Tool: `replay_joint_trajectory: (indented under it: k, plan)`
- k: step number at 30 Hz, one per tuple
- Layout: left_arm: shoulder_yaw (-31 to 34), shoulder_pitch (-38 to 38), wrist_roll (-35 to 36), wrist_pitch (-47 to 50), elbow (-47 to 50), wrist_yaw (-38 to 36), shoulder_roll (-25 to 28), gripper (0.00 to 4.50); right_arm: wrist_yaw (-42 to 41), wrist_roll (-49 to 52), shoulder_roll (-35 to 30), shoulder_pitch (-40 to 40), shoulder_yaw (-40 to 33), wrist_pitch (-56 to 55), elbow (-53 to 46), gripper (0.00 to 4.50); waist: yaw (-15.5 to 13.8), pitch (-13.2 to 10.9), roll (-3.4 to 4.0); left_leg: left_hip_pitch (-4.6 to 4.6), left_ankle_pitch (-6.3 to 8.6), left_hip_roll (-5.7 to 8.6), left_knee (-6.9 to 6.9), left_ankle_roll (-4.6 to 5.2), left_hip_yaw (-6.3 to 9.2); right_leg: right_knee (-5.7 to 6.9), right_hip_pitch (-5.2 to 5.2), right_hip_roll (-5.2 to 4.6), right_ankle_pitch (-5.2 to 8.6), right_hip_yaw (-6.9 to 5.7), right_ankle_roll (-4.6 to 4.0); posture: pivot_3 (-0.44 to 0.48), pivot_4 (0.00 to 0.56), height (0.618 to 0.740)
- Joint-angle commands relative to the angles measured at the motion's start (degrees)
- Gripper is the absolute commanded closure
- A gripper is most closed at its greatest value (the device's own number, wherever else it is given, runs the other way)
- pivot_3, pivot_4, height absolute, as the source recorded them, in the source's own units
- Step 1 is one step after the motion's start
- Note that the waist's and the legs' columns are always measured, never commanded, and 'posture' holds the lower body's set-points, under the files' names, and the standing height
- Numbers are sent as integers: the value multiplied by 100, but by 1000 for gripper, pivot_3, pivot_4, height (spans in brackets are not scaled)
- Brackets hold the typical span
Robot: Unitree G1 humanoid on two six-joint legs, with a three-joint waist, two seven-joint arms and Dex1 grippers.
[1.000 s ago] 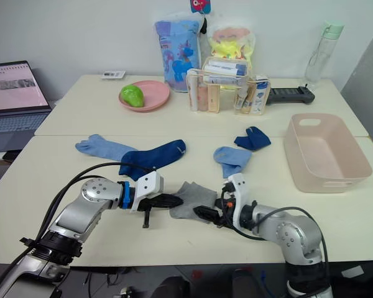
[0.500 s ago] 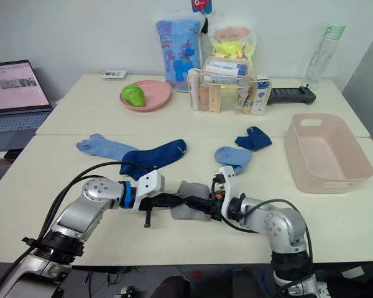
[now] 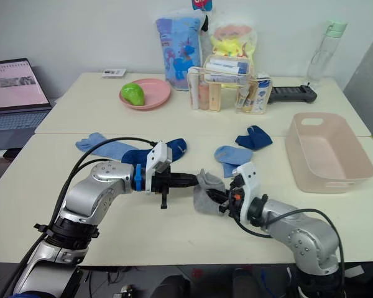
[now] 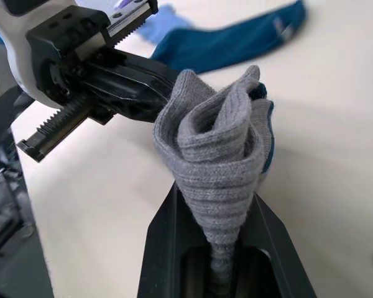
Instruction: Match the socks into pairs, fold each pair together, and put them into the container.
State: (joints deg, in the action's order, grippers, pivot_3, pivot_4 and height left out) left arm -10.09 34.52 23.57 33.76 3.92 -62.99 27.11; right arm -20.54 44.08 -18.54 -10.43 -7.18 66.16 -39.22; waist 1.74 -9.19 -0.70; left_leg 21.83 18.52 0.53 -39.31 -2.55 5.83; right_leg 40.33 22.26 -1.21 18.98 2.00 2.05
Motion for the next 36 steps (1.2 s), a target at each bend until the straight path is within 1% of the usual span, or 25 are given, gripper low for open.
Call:
replay_joint_trajectory:
  k: [1, 3, 5, 6, 7, 9, 11, 12, 13, 14, 16, 21, 26, 28, 32, 36]
  plan:
    - [60, 567, 261, 247, 284, 255, -314, 3585, 131, 446, -579, -179, -1249, -46, -579, 4500, -21, 0, 0, 13, 1, 1, -28, 0, 10, 1, -1, 0, 0, -11, 0, 0, 150, 703]
    - [2, 841, 224, 291, 229, 387, -489, 3048, 111, 414, -1137, -283, -1795, -100, -465, 4500, -13, 0, 0, 16, 2, 7, -40, 2, 8, 4, -6, 0, 0, -8, 0, 0, 150, 703]
    - [-4, 1048, 222, 345, 128, 485, -621, 2450, 31, 246, -1666, -314, -2114, -197, -251, 4500, -12, -1, 1, 11, 3, 11, -41, 3, 3, 6, -11, -2, 0, -3, 0, 0, 150, 703]
    - [-32, 1257, 194, 318, -43, 599, -841, 2128, -63, -159, -2128, -310, -2207, -492, 82, 4500, -11, -1, 1, 11, 3, 14, -40, 4, 0, 7, -10, -2, 0, -1, 0, 0, 150, 703]
    - [-54, 1408, 167, 294, -180, 677, -1003, 1839, -134, -449, -2455, -302, -2241, -732, 336, 4500, -13, -1, 0, 10, 3, 13, -44, 5, -2, 9, -11, -2, 0, 0, 0, 0, 150, 703]
    - [-148, 1620, 76, 175, -399, 790, -1291, 1213, -348, -1129, -3129, -281, -2012, -1382, 776, 4500, -9, -2, -1, 10, 3, 16, -42, 6, -9, 10, -11, -1, 0, 2, 0, 0, 150, 703]
    - [-293, 1707, 1, 94, -449, 759, -1424, 601, -517, -2174, -3895, -283, -1374, -2394, 1328, 4500, 13, -3, 2, 8, 4, 17, -44, 8, -26, 12, -8, 0, 0, 14, 1, 0, 150, 703]
    - [-333, 1730, -20, 75, -461, 736, -1452, 258, -571, -2518, -4121, -281, -1165, -2759, 1541, 4500, 25, -3, 3, 6, 4, 15, -40, 9, -37, 12, -6, 0, 1, 20, 1, 0, 150, 703]
    - [-357, 1746, -25, 65, -468, 710, -1469, 39, -634, -2859, -4331, -274, -952, -3142, 1772, 4500, 33, -3, 3, 3, 4, 9, -43, 9, -47, 13, -6, 0, 1, 29, 1, 0, 150, 703]
    - [-356, 1751, 7, 126, -463, 688, -1458, 39, -628, -3473, -4647, -306, -526, -3727, 2220, 4500, 38, -3, 2, 1, 3, 3, -42, 8, -59, 14, -5, 2, 1, 30, 1, 0, 150, 703]
    - [-358, 1754, 48, 184, -453, 652, -1434, 39, -609, -4324, -4995, -419, 55, -4571, 2897, 4500, 40, -4, 1, 0, 2, -6, -44, 6, -79, 17, -3, 4, 1, 34, 1, 0, 150, 703]
    - [-394, 1793, 97, 216, -393, 661, -1489, 39, -483, -5761, -5036, -1053, 1173, -6150, 4423, 4500, 22, -8, 0, 1, -4, -8, -56, -5, -119, 20, 2, -2, 1, 38, 2, 0, 150, 703]
    - [-431, 1768, 77, 197, -353, 683, -1544, 39, -847, -6092, -4774, -1591, 1546, -7015, 5548, 4500, 7, -8, 0, 5, -6, -11, -59, -8, -126, 18, 2, -5, 2, 39, 4, 0, 150, 703]
    - [-444, 1766, 61, 173, -360, 686, -1554, 39, -1008, -6118, -4679, -1773, 1587, -7133, 5871, 4500, 5, -8, 0, 6, -6, -12, -59, -9, -126, 18, 3, -7, 2, 38, 4, 0, 150, 703]
    - [-468, 1768, 35, 151, -353, 722, -1600, 39, -1423, -6241, -4604, -2102, 1710, -7327, 6284, 4500, 4, -8, 0, 5, -6, -12, -60, -9, -128, 18, 3, -7, 2, 38, 4, 0, 150, 703]
    - [-489, 1760, 3, 111, -384, 740, -1623, 39, -1844, -6030, -4520, -2285, 1588, -7428, 6454, 4500, 5, -8, 0, 5, -6, -12, -61, -9, -127, 19, 2, -8, 2, 38, 4, 0, 150, 703]
